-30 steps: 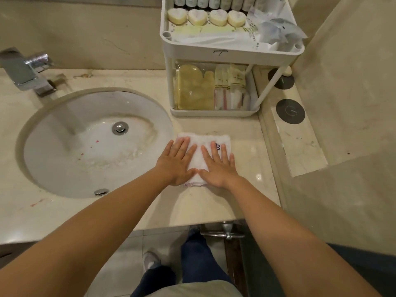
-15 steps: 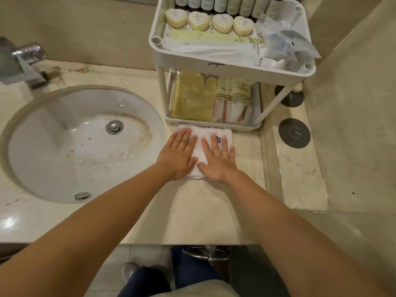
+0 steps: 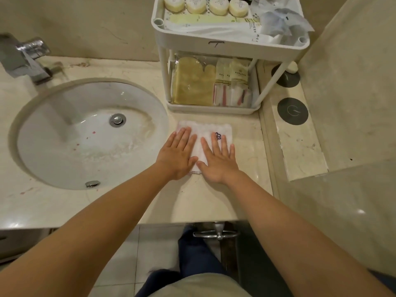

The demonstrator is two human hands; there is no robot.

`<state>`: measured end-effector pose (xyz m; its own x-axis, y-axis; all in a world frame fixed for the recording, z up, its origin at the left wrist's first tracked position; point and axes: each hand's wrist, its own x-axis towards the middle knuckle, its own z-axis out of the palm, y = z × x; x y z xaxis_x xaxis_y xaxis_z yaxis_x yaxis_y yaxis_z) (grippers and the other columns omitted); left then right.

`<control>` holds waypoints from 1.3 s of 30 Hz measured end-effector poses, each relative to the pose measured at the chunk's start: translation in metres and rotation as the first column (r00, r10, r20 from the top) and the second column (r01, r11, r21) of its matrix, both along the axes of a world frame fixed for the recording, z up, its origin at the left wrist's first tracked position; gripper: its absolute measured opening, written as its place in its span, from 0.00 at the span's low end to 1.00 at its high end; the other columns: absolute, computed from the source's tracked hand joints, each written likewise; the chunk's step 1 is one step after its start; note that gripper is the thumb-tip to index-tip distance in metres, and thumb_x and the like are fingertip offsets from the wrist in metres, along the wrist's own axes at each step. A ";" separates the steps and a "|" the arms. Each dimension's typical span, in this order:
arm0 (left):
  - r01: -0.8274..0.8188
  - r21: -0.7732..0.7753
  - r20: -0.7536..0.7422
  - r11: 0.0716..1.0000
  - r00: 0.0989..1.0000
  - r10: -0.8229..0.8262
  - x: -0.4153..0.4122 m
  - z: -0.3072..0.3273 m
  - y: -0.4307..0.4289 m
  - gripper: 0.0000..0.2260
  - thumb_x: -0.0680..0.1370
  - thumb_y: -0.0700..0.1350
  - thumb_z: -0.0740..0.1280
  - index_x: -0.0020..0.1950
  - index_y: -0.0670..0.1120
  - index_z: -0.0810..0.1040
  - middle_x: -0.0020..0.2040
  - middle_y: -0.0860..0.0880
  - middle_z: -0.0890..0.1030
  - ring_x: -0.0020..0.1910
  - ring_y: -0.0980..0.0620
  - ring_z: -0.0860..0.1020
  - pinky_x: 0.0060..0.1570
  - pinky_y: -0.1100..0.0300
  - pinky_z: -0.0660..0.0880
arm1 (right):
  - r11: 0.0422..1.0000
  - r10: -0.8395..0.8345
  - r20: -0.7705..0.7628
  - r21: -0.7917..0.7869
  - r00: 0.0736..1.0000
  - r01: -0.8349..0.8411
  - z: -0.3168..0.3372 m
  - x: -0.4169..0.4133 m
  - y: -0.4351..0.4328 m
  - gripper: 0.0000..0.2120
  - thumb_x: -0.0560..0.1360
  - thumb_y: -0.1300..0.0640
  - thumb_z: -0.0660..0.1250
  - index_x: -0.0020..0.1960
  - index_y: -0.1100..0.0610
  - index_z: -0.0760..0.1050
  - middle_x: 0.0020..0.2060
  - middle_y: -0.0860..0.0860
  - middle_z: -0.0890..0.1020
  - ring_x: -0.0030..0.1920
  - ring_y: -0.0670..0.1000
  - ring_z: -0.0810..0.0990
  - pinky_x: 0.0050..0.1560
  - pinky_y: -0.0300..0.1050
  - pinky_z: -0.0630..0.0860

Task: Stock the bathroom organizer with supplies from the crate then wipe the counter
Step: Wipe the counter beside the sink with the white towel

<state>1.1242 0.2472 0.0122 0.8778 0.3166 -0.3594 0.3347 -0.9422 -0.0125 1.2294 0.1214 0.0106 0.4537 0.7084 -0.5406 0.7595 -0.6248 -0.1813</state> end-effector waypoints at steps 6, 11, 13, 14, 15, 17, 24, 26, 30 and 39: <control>-0.023 -0.004 -0.015 1.000 1.000 0.023 -0.049 -0.001 -0.022 0.30 0.82 0.59 0.39 0.77 0.45 0.32 0.77 0.44 0.32 0.75 0.47 0.31 0.74 0.50 0.32 | 0.999 0.017 -0.018 -0.041 1.000 -0.018 0.006 -0.047 -0.020 0.34 0.80 0.37 0.46 0.76 0.43 0.28 0.73 0.49 0.25 0.72 0.56 0.22 0.72 0.59 0.28; -0.055 -0.008 -0.027 0.998 0.998 0.055 -0.093 -0.002 -0.038 0.30 0.82 0.60 0.39 0.75 0.46 0.29 0.76 0.44 0.30 0.73 0.49 0.27 0.71 0.51 0.30 | 0.996 0.045 -0.032 -0.073 0.998 -0.047 0.010 -0.091 -0.031 0.34 0.81 0.37 0.46 0.76 0.44 0.28 0.73 0.49 0.24 0.72 0.57 0.22 0.72 0.59 0.27; -0.076 -0.016 -0.034 0.997 0.997 0.076 -0.111 -0.001 -0.043 0.30 0.82 0.60 0.39 0.75 0.46 0.29 0.76 0.44 0.30 0.73 0.49 0.28 0.71 0.51 0.29 | 0.995 0.063 -0.033 -0.082 0.997 -0.065 0.011 -0.106 -0.033 0.34 0.81 0.37 0.46 0.76 0.44 0.28 0.73 0.49 0.25 0.72 0.57 0.22 0.71 0.59 0.27; -0.088 -0.021 -0.037 0.996 0.996 0.087 -0.119 -0.001 -0.045 0.30 0.82 0.60 0.39 0.75 0.46 0.29 0.76 0.44 0.30 0.73 0.49 0.28 0.71 0.51 0.29 | 0.994 0.073 -0.033 -0.084 0.997 -0.076 0.012 -0.113 -0.033 0.34 0.81 0.37 0.46 0.76 0.44 0.28 0.73 0.49 0.25 0.72 0.57 0.22 0.71 0.59 0.27; -0.101 -0.025 -0.039 0.995 0.994 0.100 -0.128 0.000 -0.047 0.30 0.82 0.60 0.39 0.75 0.46 0.29 0.76 0.44 0.30 0.74 0.48 0.29 0.71 0.51 0.29 | 0.992 0.085 -0.032 -0.086 0.996 -0.087 0.012 -0.120 -0.034 0.34 0.81 0.38 0.47 0.76 0.44 0.28 0.73 0.50 0.25 0.72 0.57 0.22 0.71 0.59 0.27; -0.126 -0.033 -0.040 0.991 0.991 0.125 -0.143 0.001 -0.050 0.30 0.82 0.60 0.40 0.76 0.46 0.30 0.76 0.45 0.30 0.75 0.48 0.29 0.71 0.51 0.30 | 0.990 0.108 -0.034 -0.087 0.994 -0.110 0.013 -0.133 -0.033 0.34 0.81 0.38 0.47 0.76 0.44 0.28 0.73 0.50 0.25 0.72 0.58 0.23 0.71 0.59 0.27; -0.208 -0.018 -0.063 0.978 0.976 0.207 -0.188 0.003 -0.050 0.30 0.82 0.60 0.40 0.76 0.45 0.31 0.77 0.44 0.31 0.75 0.48 0.30 0.72 0.50 0.30 | 0.973 0.196 -0.055 -0.114 0.979 -0.201 0.019 -0.170 -0.019 0.35 0.81 0.40 0.49 0.76 0.44 0.29 0.74 0.50 0.25 0.73 0.58 0.23 0.72 0.59 0.28; -0.232 -0.015 -0.065 0.973 0.971 0.231 -0.200 0.003 -0.048 0.30 0.82 0.59 0.40 0.76 0.45 0.31 0.77 0.45 0.31 0.75 0.48 0.30 0.71 0.50 0.30 | 0.967 0.223 -0.056 -0.114 0.973 -0.228 0.019 -0.180 -0.012 0.35 0.81 0.40 0.49 0.76 0.44 0.29 0.74 0.50 0.25 0.72 0.58 0.23 0.73 0.60 0.28; -0.278 -0.009 -0.069 0.961 0.959 0.276 -0.220 0.002 -0.042 0.30 0.82 0.59 0.40 0.76 0.46 0.30 0.77 0.45 0.30 0.75 0.48 0.30 0.72 0.49 0.30 | 0.954 0.273 -0.060 -0.111 0.960 -0.278 0.017 -0.196 0.000 0.35 0.81 0.40 0.49 0.76 0.44 0.29 0.73 0.50 0.25 0.72 0.58 0.23 0.72 0.60 0.28; -0.478 -0.021 -0.102 0.878 0.875 0.474 -0.251 0.003 -0.027 0.30 0.82 0.58 0.39 0.76 0.45 0.30 0.77 0.45 0.30 0.75 0.48 0.30 0.74 0.48 0.33 | 0.877 0.465 -0.069 -0.104 0.883 -0.470 0.020 -0.214 0.043 0.33 0.82 0.43 0.48 0.76 0.44 0.29 0.74 0.51 0.26 0.72 0.58 0.23 0.72 0.60 0.28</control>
<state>0.8732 0.2203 0.0156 0.5878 0.6699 -0.4536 0.7424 -0.6694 -0.0267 1.0153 0.1641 0.0307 0.0613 0.7650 -0.6412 0.9617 -0.2171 -0.1672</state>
